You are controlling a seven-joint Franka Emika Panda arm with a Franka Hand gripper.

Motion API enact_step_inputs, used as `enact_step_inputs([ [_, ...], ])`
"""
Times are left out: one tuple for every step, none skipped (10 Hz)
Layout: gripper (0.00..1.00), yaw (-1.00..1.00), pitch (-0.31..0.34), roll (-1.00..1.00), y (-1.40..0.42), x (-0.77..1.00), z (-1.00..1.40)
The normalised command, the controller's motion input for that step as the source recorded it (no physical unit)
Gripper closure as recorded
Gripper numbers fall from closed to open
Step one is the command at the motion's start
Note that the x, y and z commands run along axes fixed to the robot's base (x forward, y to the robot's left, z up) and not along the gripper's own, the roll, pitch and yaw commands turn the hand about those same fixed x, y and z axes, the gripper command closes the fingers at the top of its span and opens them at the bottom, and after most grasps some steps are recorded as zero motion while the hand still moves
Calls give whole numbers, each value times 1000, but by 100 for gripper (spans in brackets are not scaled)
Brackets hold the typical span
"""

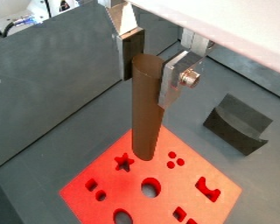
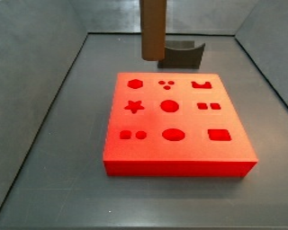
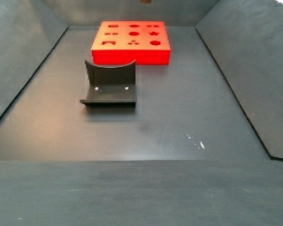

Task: Insert the oval object.

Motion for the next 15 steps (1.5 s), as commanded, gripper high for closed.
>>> enact_step_inputs([
  [100,-171,0,153,-137,0,-71],
  [100,-383,0,134,-243,126,-117],
  [100,-666,0,24,-294,320,-291],
  [100,-660,-10,0,-277,334,-271],
  [100,-577,-6,0,-291,429,-246],
  [100,-509,-3,0,-317,494,-234],
  [100,-366,0,57,-466,534,-137],
  [100,63,66,321,-600,320,-11],
  [100,183,81,364,-463,303,0],
  [100,229,87,377,-397,303,0],
  [100,254,147,500,-251,217,-131],
  [100,277,151,394,-269,300,-131],
  [100,291,99,191,-171,351,-214],
  [100,291,43,50,-57,254,-209],
  [100,0,0,14,0,0,0],
])
